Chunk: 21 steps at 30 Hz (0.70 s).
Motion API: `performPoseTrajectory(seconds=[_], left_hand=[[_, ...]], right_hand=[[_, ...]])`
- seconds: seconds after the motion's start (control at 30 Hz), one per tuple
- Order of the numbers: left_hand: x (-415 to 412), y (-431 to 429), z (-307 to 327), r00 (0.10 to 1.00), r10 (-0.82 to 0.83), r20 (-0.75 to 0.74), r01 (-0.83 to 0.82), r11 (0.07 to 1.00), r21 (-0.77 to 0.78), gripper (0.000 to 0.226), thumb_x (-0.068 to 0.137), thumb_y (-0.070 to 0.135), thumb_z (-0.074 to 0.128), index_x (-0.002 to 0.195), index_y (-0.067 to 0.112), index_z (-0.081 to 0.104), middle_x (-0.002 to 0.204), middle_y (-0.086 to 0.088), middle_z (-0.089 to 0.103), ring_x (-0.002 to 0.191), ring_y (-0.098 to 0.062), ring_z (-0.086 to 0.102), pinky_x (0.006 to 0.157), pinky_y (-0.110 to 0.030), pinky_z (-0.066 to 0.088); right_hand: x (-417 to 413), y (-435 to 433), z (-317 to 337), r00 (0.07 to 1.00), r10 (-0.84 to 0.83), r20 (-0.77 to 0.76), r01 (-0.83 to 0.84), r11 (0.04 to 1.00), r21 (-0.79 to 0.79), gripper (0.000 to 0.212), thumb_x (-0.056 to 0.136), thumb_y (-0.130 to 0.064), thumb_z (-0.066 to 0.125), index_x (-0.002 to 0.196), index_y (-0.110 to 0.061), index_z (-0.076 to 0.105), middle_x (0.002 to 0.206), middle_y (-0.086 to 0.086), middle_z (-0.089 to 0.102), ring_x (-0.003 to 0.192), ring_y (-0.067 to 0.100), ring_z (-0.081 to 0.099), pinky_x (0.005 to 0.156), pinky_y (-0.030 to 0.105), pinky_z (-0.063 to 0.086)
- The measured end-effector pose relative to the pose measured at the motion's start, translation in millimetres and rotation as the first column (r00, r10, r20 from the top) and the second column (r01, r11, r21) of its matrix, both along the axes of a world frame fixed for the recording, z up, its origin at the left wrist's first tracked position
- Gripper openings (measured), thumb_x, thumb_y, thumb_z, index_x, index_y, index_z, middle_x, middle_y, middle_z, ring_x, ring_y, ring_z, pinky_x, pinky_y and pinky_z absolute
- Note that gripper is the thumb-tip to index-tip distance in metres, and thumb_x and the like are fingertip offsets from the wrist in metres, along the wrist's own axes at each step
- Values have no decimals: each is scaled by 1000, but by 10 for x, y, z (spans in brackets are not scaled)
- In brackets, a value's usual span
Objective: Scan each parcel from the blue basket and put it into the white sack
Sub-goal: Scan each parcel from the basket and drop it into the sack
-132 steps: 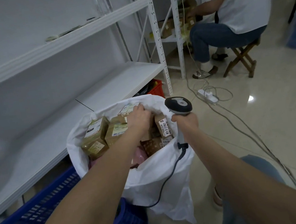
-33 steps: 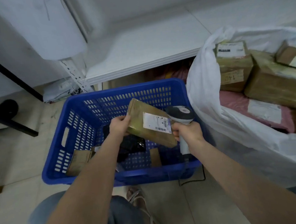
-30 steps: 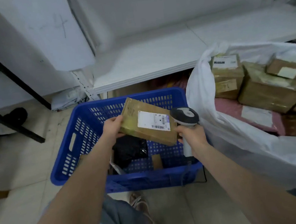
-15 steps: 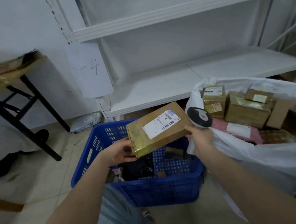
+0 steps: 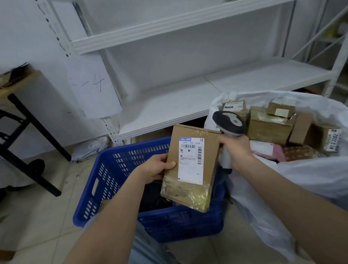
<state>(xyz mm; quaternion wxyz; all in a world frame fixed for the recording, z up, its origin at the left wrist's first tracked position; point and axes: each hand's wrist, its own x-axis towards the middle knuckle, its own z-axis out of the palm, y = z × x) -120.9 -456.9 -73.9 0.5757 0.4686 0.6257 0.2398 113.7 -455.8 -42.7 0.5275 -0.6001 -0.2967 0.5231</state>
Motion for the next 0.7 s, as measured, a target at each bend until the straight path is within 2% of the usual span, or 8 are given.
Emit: performPoseTrajectory(seconds=[0.07, 0.1, 0.13, 0.17, 0.27, 0.33, 0.43, 0.7], left_hand=[[0, -28, -38, 998, 56, 10, -57, 998, 28, 36, 94, 13, 57, 130, 15, 54, 117, -4, 65, 110, -24, 60, 96, -45, 48], [2, -40, -52, 994, 111, 23, -112, 993, 38, 37, 94, 13, 58, 130, 15, 54, 117, -4, 65, 110, -24, 60, 95, -46, 48], [3, -49, -65, 984, 175, 35, -177, 983, 43, 37, 93, 13, 59, 130, 15, 53, 116, -4, 65, 109, -24, 60, 92, -45, 49], [5, -57, -82, 971, 235, 50, -237, 970, 47, 38, 93, 13, 59, 130, 14, 53, 115, -4, 64, 107, -25, 60, 90, -45, 50], [30, -80, -132, 935, 347, 76, -351, 935, 46, 38, 93, 13, 60, 130, 11, 53, 114, -6, 64, 108, -27, 60, 92, -49, 50], [69, -102, -169, 923, 379, 69, -382, 923, 50, 37, 93, 13, 60, 130, 10, 54, 115, -6, 64, 108, -28, 60, 93, -52, 50], [126, -131, -210, 913, 407, 35, -408, 911, 60, 37, 92, 12, 61, 129, 10, 54, 120, -8, 63, 111, -30, 58, 95, -54, 48], [212, -159, -232, 899, 438, 3, -437, 898, 58, 39, 92, 12, 60, 130, 12, 54, 121, -10, 63, 112, -31, 58, 98, -56, 45]], right_hand=[[16, -42, 53, 998, 15, 64, -16, 1000, 18, 19, 76, -3, 69, 94, 0, 68, 88, 18, 69, 83, 28, 65, 81, 40, 54], [12, -85, 65, 995, 29, 98, -31, 999, 19, 12, 77, -5, 69, 89, -5, 66, 86, 16, 68, 82, 27, 65, 82, 40, 54], [6, -147, 74, 990, 45, 131, -48, 999, 20, 7, 79, -7, 69, 81, -10, 63, 81, 12, 66, 77, 23, 63, 77, 37, 54], [-7, -215, 70, 985, 74, 153, -78, 997, 22, 12, 81, -7, 68, 75, -13, 59, 76, 10, 64, 69, 18, 62, 70, 32, 53], [-72, -436, -4, 968, 207, 143, -210, 978, 4, 6, 84, -7, 67, 78, -8, 65, 73, 9, 70, 60, 15, 65, 61, 26, 53], [-134, -566, -64, 951, 257, 173, -258, 966, -17, 1, 82, -7, 68, 82, -7, 68, 70, 10, 71, 56, 15, 65, 59, 26, 55], [-233, -692, -133, 937, 274, 217, -269, 962, -52, 3, 78, -8, 67, 76, -7, 69, 65, 10, 71, 52, 15, 66, 57, 28, 53], [-297, -887, -141, 915, 291, 279, -281, 957, -78, 8, 78, -11, 67, 73, -6, 70, 55, 3, 69, 51, 14, 65, 64, 30, 58]])
